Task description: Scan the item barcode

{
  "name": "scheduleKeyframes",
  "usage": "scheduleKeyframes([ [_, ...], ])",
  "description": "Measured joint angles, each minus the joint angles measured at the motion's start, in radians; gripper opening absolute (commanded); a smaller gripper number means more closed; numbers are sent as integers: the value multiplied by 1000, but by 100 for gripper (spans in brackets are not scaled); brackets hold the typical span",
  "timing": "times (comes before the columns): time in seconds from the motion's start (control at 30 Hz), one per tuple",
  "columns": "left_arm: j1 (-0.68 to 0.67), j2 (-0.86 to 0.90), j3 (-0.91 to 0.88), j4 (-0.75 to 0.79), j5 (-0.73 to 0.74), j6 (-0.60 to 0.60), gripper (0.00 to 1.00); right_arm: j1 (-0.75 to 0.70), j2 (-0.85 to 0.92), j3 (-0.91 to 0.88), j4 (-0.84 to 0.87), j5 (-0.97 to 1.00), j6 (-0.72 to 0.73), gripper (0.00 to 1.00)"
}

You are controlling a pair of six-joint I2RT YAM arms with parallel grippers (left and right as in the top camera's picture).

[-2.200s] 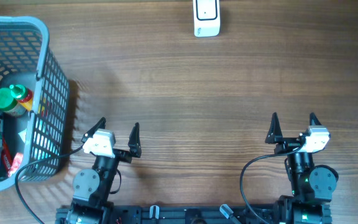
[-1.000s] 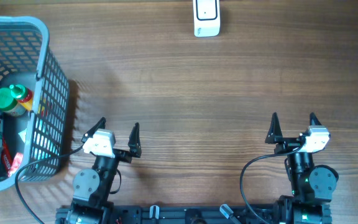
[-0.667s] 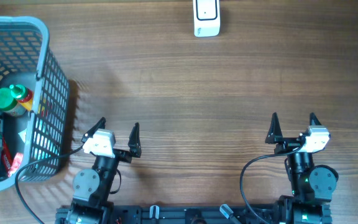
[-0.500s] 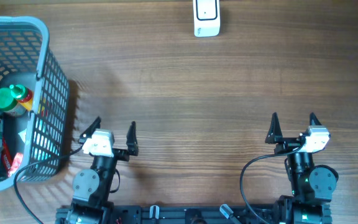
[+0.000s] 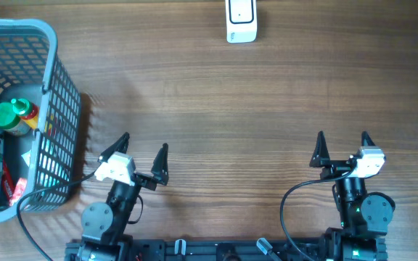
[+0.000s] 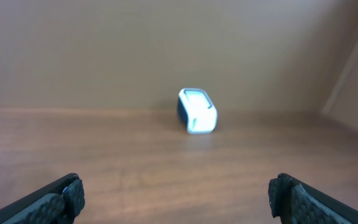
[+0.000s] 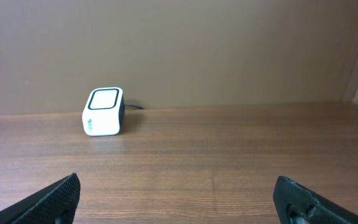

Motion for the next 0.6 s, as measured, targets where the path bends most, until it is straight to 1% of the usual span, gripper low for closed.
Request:
scheduleKeyframes([
  [0.1, 0, -1, 0, 32, 33, -35, 100, 0, 0, 0, 0, 0, 0, 100],
  [0.23, 0, -1, 10, 29, 122, -52, 100, 0, 0, 0, 0, 0, 0, 100],
  [0.37, 0, 13, 84, 2, 196, -71, 100, 0, 0, 0, 0, 0, 0, 99],
  [0.53, 0, 141, 294, -117, 226, -85, 100, 0, 0, 0, 0, 0, 0, 100],
  [0.57, 0, 207, 383, -144, 227, -87, 100, 0, 0, 0, 0, 0, 0, 100],
  [0.6, 0, 241, 436, -177, 219, -89, 100, 0, 0, 0, 0, 0, 0, 100],
])
